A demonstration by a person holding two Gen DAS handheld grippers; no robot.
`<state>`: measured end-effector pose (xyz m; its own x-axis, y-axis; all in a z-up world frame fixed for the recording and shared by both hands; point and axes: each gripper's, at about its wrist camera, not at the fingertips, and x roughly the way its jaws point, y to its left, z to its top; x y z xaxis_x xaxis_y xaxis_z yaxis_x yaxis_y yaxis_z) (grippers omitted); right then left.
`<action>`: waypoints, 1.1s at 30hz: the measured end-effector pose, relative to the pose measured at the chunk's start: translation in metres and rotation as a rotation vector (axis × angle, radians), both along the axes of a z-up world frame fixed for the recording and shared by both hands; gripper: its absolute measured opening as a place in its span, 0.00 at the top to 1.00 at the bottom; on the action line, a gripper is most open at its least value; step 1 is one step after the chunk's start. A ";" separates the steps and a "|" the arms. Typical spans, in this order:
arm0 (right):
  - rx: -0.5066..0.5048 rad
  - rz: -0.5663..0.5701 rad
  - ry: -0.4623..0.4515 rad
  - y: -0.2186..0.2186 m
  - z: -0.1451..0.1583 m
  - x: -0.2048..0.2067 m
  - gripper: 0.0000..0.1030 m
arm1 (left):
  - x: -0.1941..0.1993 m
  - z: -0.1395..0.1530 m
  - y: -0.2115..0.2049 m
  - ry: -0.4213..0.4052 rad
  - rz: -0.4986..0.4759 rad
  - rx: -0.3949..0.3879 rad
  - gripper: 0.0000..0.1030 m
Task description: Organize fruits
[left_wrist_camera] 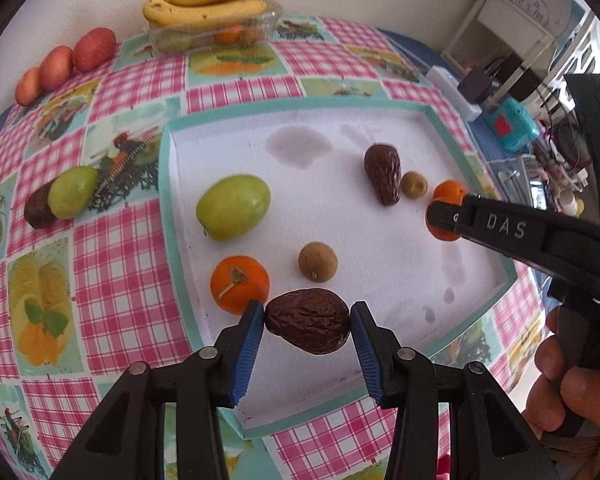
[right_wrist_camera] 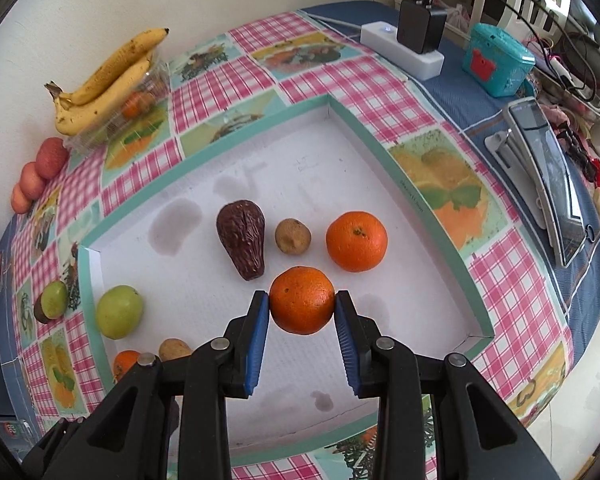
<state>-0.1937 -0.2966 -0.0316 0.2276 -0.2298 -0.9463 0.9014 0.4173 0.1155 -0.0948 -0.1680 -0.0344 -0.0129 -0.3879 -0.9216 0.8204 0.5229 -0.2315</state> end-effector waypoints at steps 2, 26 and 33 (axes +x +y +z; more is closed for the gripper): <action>0.021 -0.001 0.009 -0.001 -0.006 0.001 0.66 | -0.001 -0.004 -0.001 0.004 -0.003 0.016 0.54; 0.041 0.019 0.052 0.000 -0.018 0.006 0.65 | 0.000 -0.019 -0.010 0.015 -0.018 0.067 0.53; 0.034 0.025 0.059 -0.001 -0.019 0.008 0.65 | 0.000 -0.018 -0.010 0.022 -0.017 0.070 0.44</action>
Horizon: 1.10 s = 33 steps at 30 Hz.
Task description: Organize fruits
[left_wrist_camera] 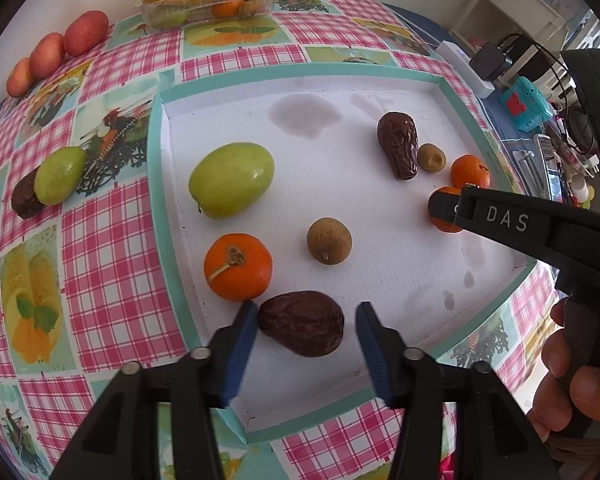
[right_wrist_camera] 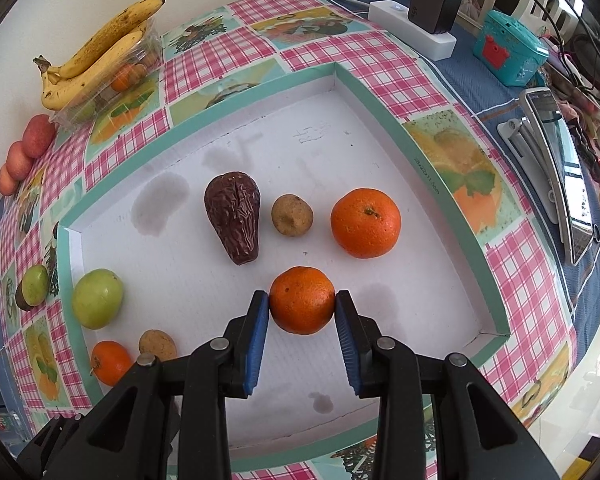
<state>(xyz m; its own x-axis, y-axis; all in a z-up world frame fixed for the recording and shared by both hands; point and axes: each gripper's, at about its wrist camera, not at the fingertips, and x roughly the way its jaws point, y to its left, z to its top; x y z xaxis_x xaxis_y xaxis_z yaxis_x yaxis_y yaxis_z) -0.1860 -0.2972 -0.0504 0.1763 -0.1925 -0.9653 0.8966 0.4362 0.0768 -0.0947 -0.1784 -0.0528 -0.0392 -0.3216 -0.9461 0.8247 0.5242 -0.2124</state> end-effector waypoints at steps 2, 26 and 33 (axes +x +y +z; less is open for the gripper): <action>0.001 0.000 0.001 -0.001 -0.001 0.000 0.65 | -0.001 0.002 0.000 -0.004 -0.001 -0.002 0.43; -0.077 -0.067 -0.050 -0.005 0.021 -0.010 0.29 | 0.065 0.033 0.046 -0.126 0.249 -0.046 0.03; -0.089 -0.016 -0.052 0.001 0.021 -0.002 0.21 | 0.094 0.038 0.064 -0.182 0.394 -0.053 0.00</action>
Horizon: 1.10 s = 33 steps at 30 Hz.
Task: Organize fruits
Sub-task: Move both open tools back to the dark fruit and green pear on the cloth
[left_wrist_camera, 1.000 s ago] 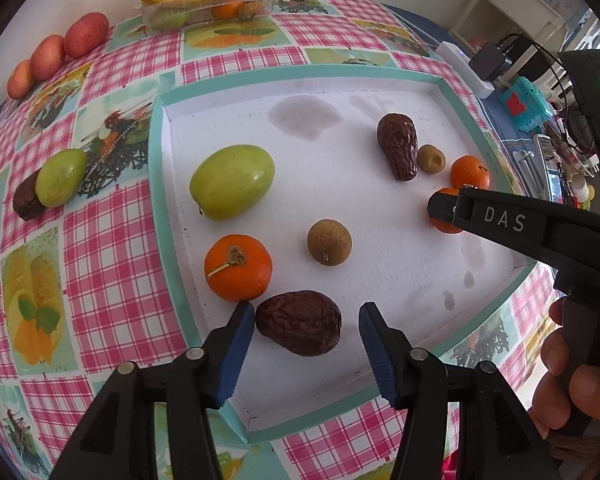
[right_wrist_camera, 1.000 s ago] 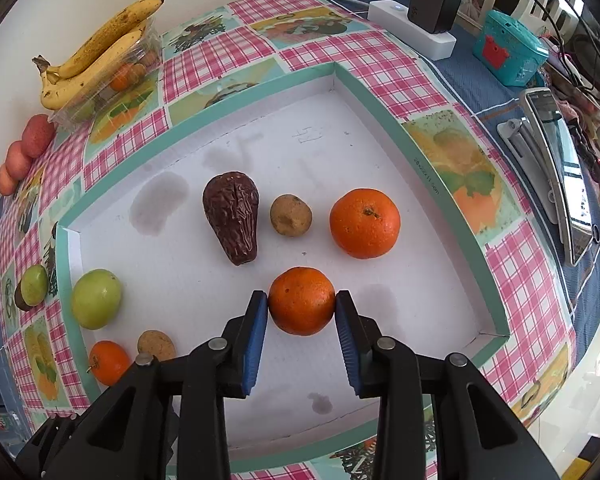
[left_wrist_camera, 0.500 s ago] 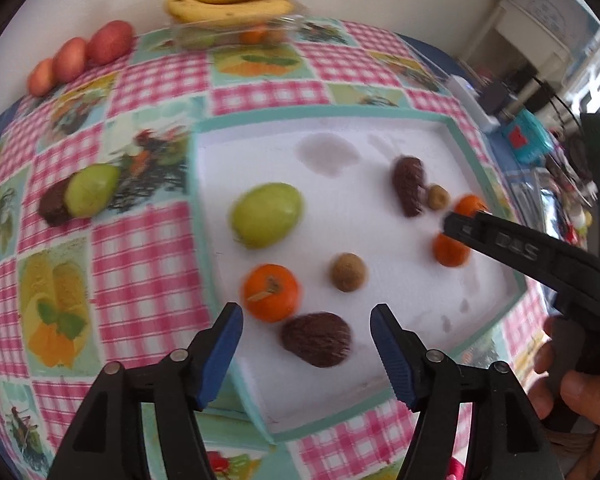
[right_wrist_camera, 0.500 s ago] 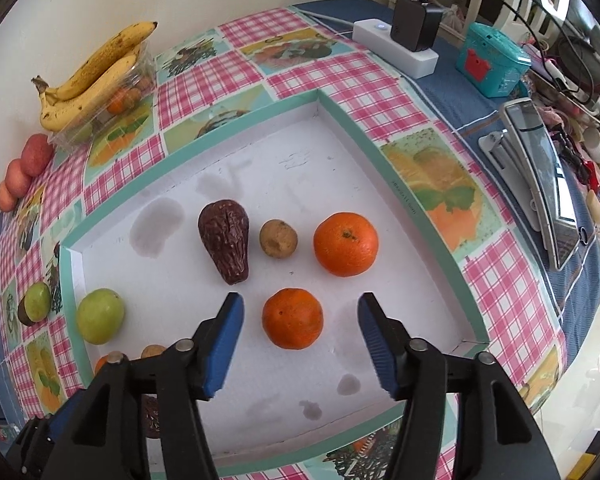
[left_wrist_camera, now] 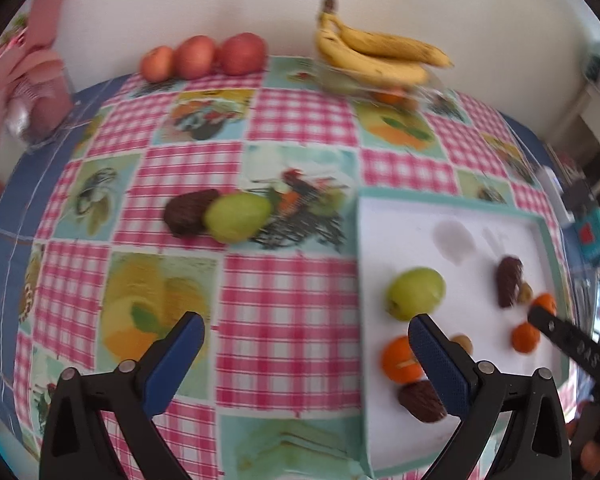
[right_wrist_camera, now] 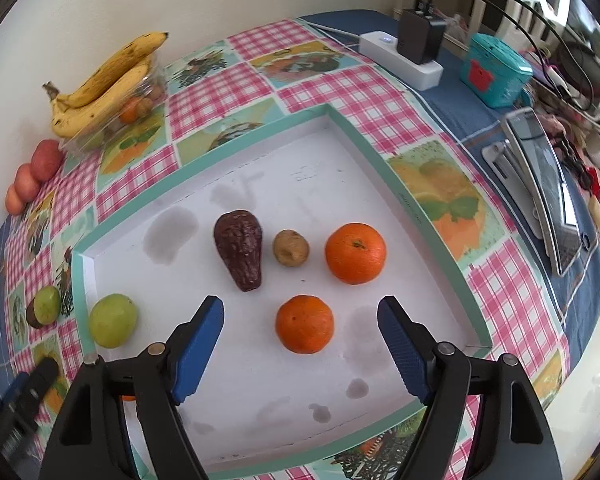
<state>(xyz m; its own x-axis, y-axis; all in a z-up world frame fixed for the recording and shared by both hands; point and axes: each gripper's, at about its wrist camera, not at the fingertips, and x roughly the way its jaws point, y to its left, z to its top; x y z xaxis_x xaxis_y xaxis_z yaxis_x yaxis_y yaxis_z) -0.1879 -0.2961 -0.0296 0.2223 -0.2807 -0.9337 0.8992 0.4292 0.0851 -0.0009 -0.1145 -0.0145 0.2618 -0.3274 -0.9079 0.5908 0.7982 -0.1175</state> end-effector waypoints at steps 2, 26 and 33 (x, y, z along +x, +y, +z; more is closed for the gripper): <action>-0.007 0.017 0.000 0.002 0.000 0.003 0.20 | 0.008 -0.001 0.008 0.004 0.036 -0.006 0.00; -0.155 0.292 -0.100 0.060 0.028 0.068 0.03 | 0.065 0.020 0.072 -0.119 0.283 -0.020 0.00; -0.172 0.395 -0.110 0.083 0.030 0.089 0.03 | 0.078 0.023 0.088 -0.107 0.338 -0.051 0.00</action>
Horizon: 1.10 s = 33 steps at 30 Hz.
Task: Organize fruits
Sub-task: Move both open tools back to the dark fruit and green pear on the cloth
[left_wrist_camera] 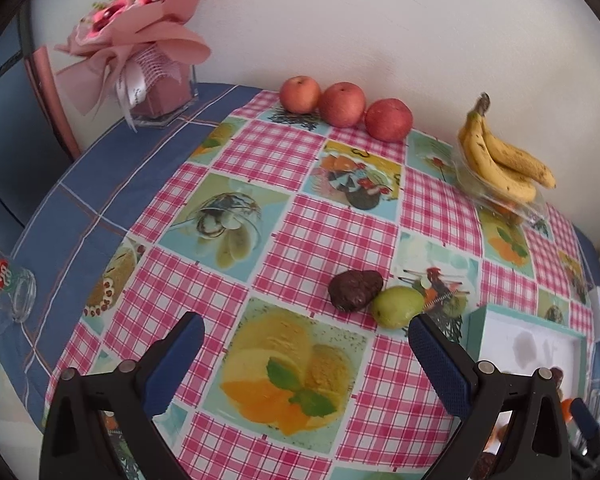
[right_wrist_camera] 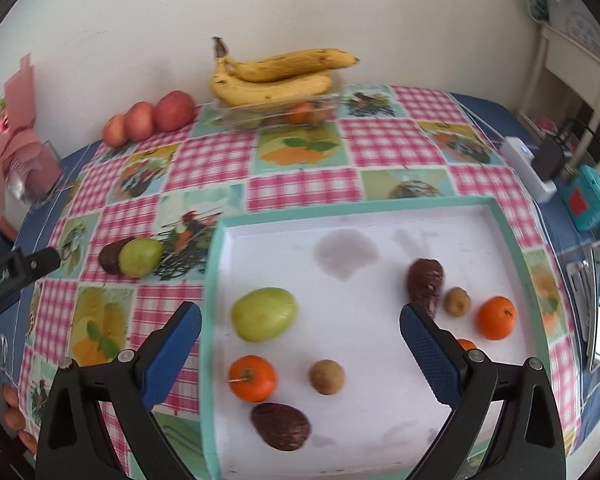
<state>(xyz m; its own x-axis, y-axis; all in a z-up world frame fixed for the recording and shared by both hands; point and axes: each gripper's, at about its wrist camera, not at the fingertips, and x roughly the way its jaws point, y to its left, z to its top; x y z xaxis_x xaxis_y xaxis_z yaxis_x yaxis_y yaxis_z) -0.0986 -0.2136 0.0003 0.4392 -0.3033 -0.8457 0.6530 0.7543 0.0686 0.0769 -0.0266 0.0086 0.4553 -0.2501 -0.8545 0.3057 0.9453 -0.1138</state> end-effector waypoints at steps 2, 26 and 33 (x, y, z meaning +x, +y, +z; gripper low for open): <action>-0.014 0.014 -0.001 0.005 0.002 0.004 0.03 | 0.003 0.001 0.004 0.004 0.018 -0.019 0.00; 0.049 0.138 -0.062 0.025 0.005 0.081 0.03 | 0.062 -0.027 0.027 0.115 0.090 -0.085 0.01; 0.073 0.213 -0.011 0.037 -0.016 0.117 0.03 | 0.078 -0.044 0.026 0.143 0.111 -0.050 0.01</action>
